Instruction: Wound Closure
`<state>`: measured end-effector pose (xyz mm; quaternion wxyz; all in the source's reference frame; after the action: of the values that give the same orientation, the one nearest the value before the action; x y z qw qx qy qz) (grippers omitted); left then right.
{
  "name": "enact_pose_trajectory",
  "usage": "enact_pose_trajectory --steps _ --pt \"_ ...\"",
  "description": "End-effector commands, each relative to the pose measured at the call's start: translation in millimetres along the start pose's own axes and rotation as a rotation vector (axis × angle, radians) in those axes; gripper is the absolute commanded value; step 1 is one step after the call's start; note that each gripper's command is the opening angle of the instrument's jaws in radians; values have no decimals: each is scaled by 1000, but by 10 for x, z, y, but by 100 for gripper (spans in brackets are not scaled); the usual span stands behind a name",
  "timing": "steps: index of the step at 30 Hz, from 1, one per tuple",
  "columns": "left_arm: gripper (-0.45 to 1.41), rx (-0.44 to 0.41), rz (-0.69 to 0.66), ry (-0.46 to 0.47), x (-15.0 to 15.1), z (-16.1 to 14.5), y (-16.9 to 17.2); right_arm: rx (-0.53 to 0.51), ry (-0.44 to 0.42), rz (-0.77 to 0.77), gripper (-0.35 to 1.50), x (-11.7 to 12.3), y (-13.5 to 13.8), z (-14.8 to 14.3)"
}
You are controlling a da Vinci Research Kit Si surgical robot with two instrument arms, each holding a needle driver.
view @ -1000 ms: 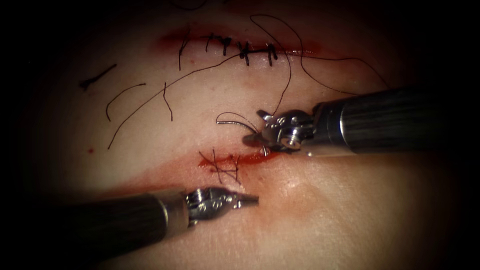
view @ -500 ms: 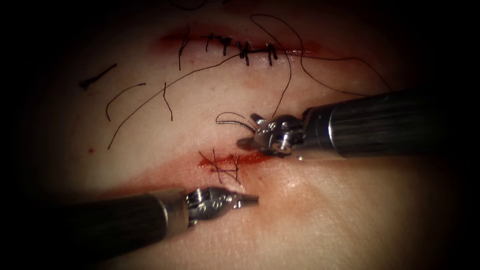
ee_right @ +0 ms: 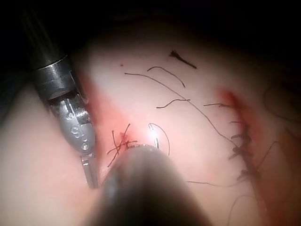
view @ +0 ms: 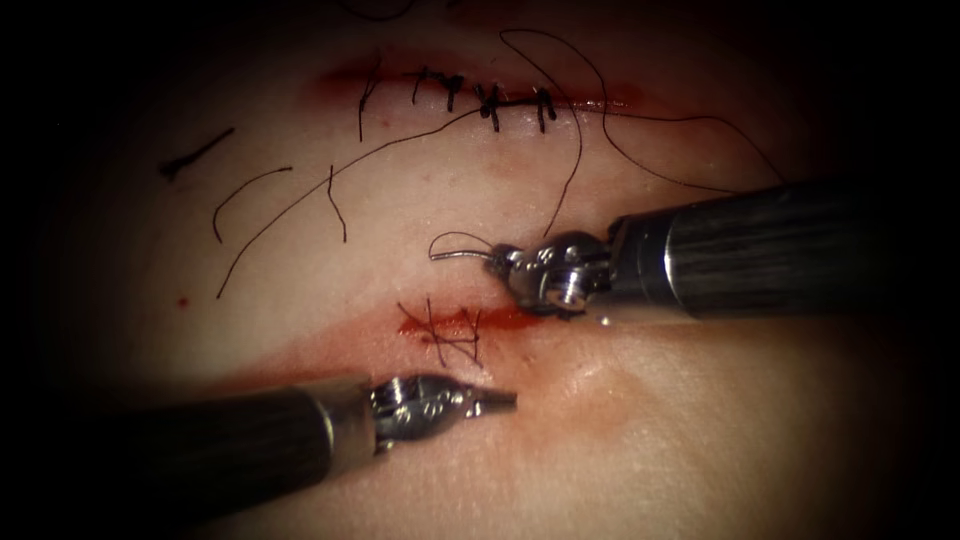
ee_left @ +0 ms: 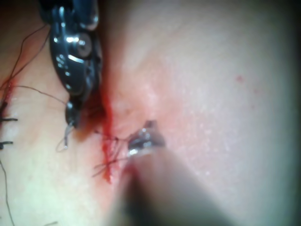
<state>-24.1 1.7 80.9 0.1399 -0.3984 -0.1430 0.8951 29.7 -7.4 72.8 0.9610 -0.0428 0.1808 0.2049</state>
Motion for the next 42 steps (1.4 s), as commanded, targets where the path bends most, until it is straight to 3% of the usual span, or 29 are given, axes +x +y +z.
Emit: enact_pose_trajectory --steps 1,7,11,12,13,23,30,42 --pt "7 0 -2 -1 -1 9 2 22 23 12 -35 1 -6 2" --pt "5 1 -2 -1 -1 7 2 109 157 47 -35 -9 0 -2" --pt "5 1 -2 -1 -1 7 2 291 297 80 -35 -21 15 4" --pt "5 1 -2 -1 -1 7 2 377 383 112 -35 -25 23 7" --pt "5 1 -3 -1 -1 7 2 407 413 121 -35 -28 26 8" --pt "5 2 -3 -2 0 8 2 619 532 199 -35 -38 38 10" --pt "5 2 -3 -2 0 8 2 630 509 283 -35 -40 36 8" --pt "5 3 -3 -2 0 9 2 647 547 376 -35 -42 25 12"
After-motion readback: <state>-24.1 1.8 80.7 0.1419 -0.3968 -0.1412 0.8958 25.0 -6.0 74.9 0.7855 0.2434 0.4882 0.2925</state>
